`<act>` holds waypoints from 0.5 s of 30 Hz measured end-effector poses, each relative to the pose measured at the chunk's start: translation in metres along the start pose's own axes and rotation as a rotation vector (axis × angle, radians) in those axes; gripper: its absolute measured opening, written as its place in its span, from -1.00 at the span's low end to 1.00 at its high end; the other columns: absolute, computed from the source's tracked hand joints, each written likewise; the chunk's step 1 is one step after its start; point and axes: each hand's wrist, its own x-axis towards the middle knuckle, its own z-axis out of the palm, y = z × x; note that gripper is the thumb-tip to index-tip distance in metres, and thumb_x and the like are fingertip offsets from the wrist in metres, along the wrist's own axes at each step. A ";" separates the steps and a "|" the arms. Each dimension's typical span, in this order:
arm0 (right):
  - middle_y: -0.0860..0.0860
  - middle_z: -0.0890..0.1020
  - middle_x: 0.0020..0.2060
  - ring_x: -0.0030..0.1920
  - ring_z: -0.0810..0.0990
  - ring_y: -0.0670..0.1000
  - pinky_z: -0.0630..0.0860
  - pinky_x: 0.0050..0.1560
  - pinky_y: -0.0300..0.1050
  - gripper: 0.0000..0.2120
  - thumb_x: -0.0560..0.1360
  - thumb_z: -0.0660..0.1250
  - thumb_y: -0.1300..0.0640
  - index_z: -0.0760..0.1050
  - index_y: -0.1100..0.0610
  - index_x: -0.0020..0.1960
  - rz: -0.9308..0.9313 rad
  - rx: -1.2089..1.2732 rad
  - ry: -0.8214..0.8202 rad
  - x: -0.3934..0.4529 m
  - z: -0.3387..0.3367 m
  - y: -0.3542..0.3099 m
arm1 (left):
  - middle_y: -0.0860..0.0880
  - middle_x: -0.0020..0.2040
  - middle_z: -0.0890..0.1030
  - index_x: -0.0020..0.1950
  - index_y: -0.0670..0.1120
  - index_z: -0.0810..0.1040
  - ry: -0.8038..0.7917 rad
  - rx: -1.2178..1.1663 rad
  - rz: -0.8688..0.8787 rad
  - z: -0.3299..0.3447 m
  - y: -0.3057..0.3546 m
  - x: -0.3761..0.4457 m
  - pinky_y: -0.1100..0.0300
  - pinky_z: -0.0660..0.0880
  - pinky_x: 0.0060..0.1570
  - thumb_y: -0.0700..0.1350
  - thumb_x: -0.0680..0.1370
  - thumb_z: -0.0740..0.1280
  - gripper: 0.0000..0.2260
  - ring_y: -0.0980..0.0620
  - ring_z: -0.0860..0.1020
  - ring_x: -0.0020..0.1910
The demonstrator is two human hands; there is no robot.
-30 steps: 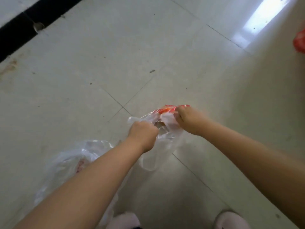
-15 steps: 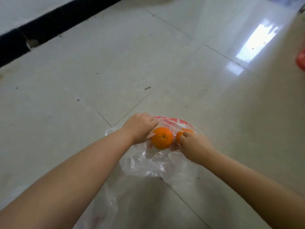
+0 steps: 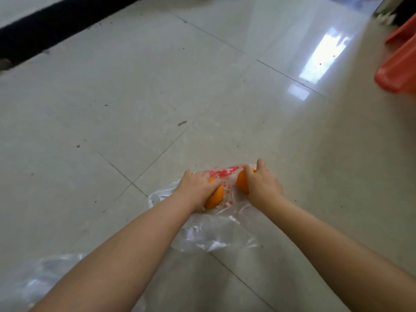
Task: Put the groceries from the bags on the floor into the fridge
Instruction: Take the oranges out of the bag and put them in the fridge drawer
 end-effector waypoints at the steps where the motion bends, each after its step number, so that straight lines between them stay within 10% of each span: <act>1: 0.20 0.30 0.27 0.23 0.42 0.24 0.46 0.14 0.04 -0.57 0.51 0.20 0.31 0.24 0.19 0.35 -0.023 -0.050 0.018 0.002 0.003 0.003 | -0.12 0.41 0.33 0.48 0.06 0.14 0.010 0.012 -0.001 -0.001 0.001 0.001 0.05 0.31 0.23 0.08 0.47 0.34 -0.36 -0.11 0.35 0.37; 11: 0.14 0.45 0.16 0.13 0.48 0.19 0.44 0.02 -0.05 -0.43 0.36 0.43 0.07 0.29 0.13 0.29 -0.101 0.358 0.042 -0.009 0.016 0.012 | 0.05 0.26 0.52 0.38 0.07 0.31 0.256 -0.373 -0.191 -0.009 0.005 -0.026 0.14 0.23 0.06 0.19 0.35 0.41 -0.36 -0.01 0.50 0.22; 15: 0.03 0.34 0.08 0.03 0.40 0.01 0.41 -0.04 -0.20 -0.42 0.36 0.47 0.13 0.34 0.01 0.32 -0.134 0.767 -0.015 -0.034 0.005 0.020 | 0.00 0.22 0.45 0.39 0.02 0.28 0.157 -1.005 -0.336 -0.021 0.006 -0.036 0.02 0.39 0.22 0.09 0.35 0.49 -0.31 -0.05 0.48 0.16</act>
